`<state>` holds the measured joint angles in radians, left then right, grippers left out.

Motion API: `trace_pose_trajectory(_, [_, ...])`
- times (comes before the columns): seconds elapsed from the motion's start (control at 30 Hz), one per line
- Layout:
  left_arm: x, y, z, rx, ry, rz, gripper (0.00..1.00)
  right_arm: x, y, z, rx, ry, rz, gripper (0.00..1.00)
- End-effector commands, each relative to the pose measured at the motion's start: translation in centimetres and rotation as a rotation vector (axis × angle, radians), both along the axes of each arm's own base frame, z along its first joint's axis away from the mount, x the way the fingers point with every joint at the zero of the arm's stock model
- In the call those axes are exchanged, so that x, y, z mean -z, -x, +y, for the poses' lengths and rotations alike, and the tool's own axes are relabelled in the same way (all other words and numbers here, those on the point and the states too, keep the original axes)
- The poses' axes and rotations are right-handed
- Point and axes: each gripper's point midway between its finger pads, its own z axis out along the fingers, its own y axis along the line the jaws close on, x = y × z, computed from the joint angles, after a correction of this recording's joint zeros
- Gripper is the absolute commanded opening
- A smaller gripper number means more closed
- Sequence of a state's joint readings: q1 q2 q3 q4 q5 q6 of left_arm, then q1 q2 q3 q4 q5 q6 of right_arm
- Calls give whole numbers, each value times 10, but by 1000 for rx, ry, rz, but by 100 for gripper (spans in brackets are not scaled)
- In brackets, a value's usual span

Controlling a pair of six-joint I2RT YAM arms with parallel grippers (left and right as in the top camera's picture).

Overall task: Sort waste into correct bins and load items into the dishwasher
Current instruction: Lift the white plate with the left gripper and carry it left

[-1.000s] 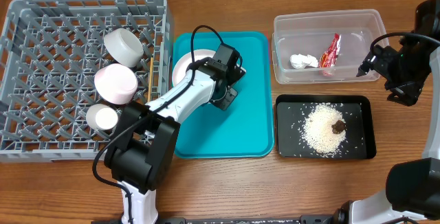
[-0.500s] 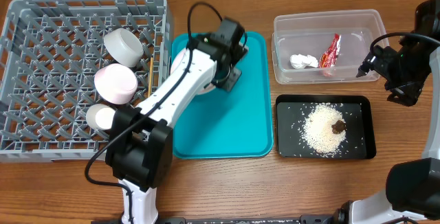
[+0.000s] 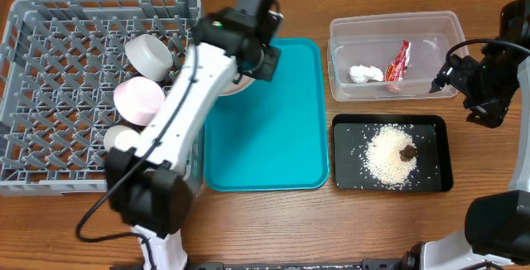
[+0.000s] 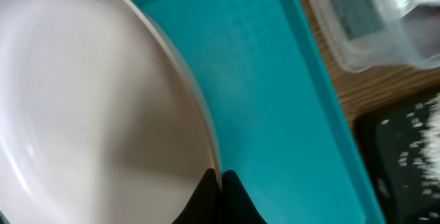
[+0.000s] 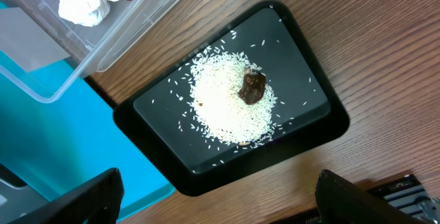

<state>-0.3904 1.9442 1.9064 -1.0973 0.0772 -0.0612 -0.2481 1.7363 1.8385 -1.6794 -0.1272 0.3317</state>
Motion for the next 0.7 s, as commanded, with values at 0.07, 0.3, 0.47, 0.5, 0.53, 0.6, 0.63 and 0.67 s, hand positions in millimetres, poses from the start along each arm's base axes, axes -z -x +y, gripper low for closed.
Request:
trace_pose_trajectory(0.07, [-66,4,11,19,271,-47,4,-12,1,1,-7,7,-46,91])
trace_pose_trajectory(0.3, [-81,-1,51,-2,436,-23,4,-12,1,1,-7,7,-46,91])
trace_pose_trajectory(0.47, [-84,-5,76,-16,527,-10,4,-12,1,1,-7,7,-46,91])
trace_pose_trajectory(0.5, [-81,-6,83,-33,536,-2,4,-12,1,1,-7,7,-45,91])
trace_pose_trajectory(0.53, [-80,-6,86,-40,540,2,4,-12,1,1,-7,7,-45,91])
trace_pose_trajectory(0.6, [-76,-8,92,-55,557,18,4,-12,1,1,-7,7,-45,91])
trace_pose_trajectory(0.63, [-73,-9,94,-57,571,28,4,-12,1,1,-6,7,-45,91])
trace_pose_trajectory(0.67, [-71,-9,94,-51,585,34,4,-12,1,1,-6,7,-45,91])
